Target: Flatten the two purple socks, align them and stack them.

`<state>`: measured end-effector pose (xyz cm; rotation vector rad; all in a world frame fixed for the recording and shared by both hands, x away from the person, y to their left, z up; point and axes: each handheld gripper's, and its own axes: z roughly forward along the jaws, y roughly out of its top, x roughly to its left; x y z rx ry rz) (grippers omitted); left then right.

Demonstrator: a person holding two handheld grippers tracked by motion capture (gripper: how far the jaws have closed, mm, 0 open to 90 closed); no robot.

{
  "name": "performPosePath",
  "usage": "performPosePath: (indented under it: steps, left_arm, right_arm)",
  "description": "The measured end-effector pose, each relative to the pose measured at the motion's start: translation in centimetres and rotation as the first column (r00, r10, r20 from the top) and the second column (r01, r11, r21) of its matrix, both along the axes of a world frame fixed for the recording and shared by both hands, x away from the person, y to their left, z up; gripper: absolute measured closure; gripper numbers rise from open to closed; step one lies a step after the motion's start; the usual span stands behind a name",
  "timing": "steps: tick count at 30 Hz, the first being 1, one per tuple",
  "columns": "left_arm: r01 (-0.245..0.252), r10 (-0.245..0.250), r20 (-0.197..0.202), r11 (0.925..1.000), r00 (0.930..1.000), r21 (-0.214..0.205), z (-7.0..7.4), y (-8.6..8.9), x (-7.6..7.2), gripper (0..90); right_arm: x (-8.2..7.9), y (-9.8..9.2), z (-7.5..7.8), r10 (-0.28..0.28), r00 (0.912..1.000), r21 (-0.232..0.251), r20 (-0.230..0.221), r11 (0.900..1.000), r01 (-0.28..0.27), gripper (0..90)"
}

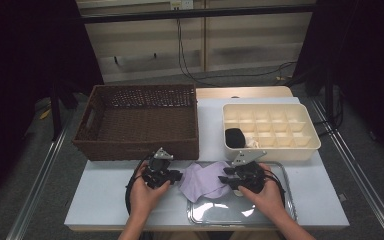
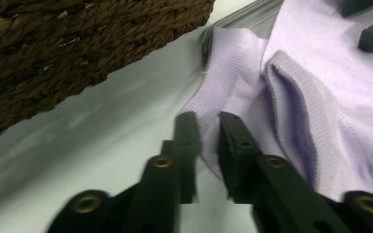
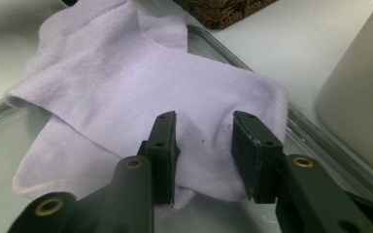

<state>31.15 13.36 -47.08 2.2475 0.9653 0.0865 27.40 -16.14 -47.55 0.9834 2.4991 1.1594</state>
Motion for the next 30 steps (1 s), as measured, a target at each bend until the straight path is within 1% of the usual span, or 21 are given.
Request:
performPosePath:
  steps: [1, 2, 3, 4, 5, 7, 9, 11, 15, 18, 19, 20, 21, 22, 23, 24, 26, 27, 28, 29, 30]
  left_arm:
    - [-0.005, 0.005, -0.021, 1.0000, 0.9998, -0.003, 0.1, 0.0, 0.0, 87.0]
    - [-0.005, 0.005, -0.021, 1.0000, 0.9998, -0.003, 0.1, 0.0, 0.0, 88.5]
    - [-0.006, 0.006, -0.030, 1.0000, 0.9995, -0.005, 0.1, 0.1, 0.0, 89.0]
    - [-0.007, 0.006, -0.032, 1.0000, 0.9995, -0.003, 0.2, 0.1, -0.1, 89.2]
    - [0.003, -0.002, -0.038, 0.9999, 0.9993, 0.011, 0.3, 0.1, -0.1, 89.4]
    - [0.001, -0.001, -0.044, 1.0000, 0.9990, 0.010, 0.3, 0.1, -0.2, 89.5]
    - [-0.002, 0.002, -0.051, 1.0000, 0.9987, 0.003, 0.3, 0.4, -0.4, 89.6]
    - [0.000, 0.000, -0.066, 1.0000, 0.9978, -0.002, 0.4, 0.6, -0.4, 89.6]
    - [-0.008, 0.008, -0.065, 0.9999, 0.9978, -0.013, 0.3, 0.8, -0.5, 89.6]
    - [-0.011, 0.010, -0.064, 0.9999, 0.9979, -0.011, 0.3, 0.8, -0.6, 89.5]
    - [-0.023, 0.023, -0.054, 0.9997, 0.9983, -0.004, 0.3, 0.9, -0.7, 89.5]
    - [-0.027, 0.028, -0.037, 0.9992, 0.9989, 0.030, 0.5, 0.9, -0.7, 90.0]
    - [-0.026, 0.026, -0.033, 0.9993, 0.9991, 0.026, 0.5, 1.1, -0.7, 89.3]
    - [-0.035, 0.035, -0.037, 0.9994, 0.9987, -0.007, 0.5, 1.2, -0.7, 84.9]
    - [-0.031, 0.030, -0.034, 0.9993, 0.9990, -0.020, 0.5, 1.4, -0.7, 79.8]
    - [-0.025, 0.024, -0.040, 0.9996, 0.9989, -0.014, 0.5, 1.4, -0.8, 80.9]
    - [-0.025, 0.024, -0.038, 0.9995, 0.9990, -0.018, 0.7, 1.4, -0.9, 78.3]
    - [-0.015, 0.013, -0.040, 0.9989, 0.9991, -0.044, 1.0, 1.4, -1.0, 76.9]
    - [-0.015, 0.013, -0.040, 0.9989, 0.9991, -0.044, 1.0, 1.4, -1.0, 74.9]
    - [-0.016, 0.014, -0.033, 0.9983, 0.9994, -0.056, 1.4, 1.4, -1.0, 71.9]
    - [-0.016, 0.014, -0.033, 0.9983, 0.9994, -0.056, 1.4, 1.4, -1.0, 72.0]
  right_arm:
    - [0.0, 0.0, 0.0, -0.001, 1.0000, -0.007, 0.005, 1.0000, 0.001, 68.1]
    - [0.0, 0.0, 0.0, -0.001, 1.0000, -0.007, 0.005, 1.0000, 0.001, 68.1]
    - [0.1, 0.0, 0.0, 0.001, 1.0000, -0.006, 0.008, 1.0000, -0.001, 74.4]
    - [0.2, 0.0, 0.0, 0.002, 0.9999, -0.010, 0.015, 0.9999, -0.002, 77.7]
    - [0.3, 0.0, 0.0, 0.002, 0.9998, -0.014, 0.022, 0.9999, -0.002, 79.6]
    - [0.4, -0.1, 0.0, -0.002, 0.9998, -0.017, 0.022, 0.9999, 0.002, 80.5]
    - [0.8, -0.3, 0.0, -0.016, 0.9996, -0.012, 0.021, 0.9998, 0.016, 84.2]
    - [1.1, -0.5, -0.1, -0.014, 0.9999, 0.001, 0.009, 0.9999, 0.014, 85.8]
    - [1.1, -0.7, -0.2, -0.020, 0.9998, 0.019, -0.002, 0.9996, 0.020, 87.5]
    - [1.1, -0.8, -0.2, -0.024, 0.9997, 0.023, -0.011, 0.9994, 0.024, 87.7]
    - [1.2, -0.9, -0.2, -0.025, 0.9996, 0.028, -0.014, 0.9993, 0.026, 87.8]
    - [1.2, -0.9, -0.2, -0.025, 0.9996, 0.029, -0.012, 0.9992, 0.025, 87.8]
    - [1.1, -1.0, -0.2, -0.032, 0.9994, 0.027, -0.014, 0.9991, 0.032, 87.8]
    - [1.1, -1.0, -0.2, -0.033, 0.9994, 0.026, -0.011, 0.9991, 0.034, 87.7]
    - [1.0, -1.0, -0.2, -0.034, 0.9994, 0.029, -0.011, 0.9990, 0.034, 87.5]
    - [1.0, -1.1, -0.2, -0.037, 0.9992, 0.032, -0.013, 0.9988, 0.037, 87.2]
    - [1.0, -1.1, -0.2, -0.039, 0.9991, 0.033, -0.017, 0.9987, 0.040, 86.5]
    - [0.9, -1.1, -0.2, -0.041, 0.9989, 0.041, -0.021, 0.9983, 0.042, 84.9]
    - [0.9, -1.1, -0.2, -0.039, 0.9990, 0.041, -0.021, 0.9984, 0.040, 83.9]
    - [0.9, -1.2, -0.2, -0.041, 0.9989, 0.042, -0.021, 0.9983, 0.042, 81.6]
    - [1.0, -1.2, -0.2, -0.039, 0.9990, 0.044, -0.021, 0.9982, 0.040, 81.3]
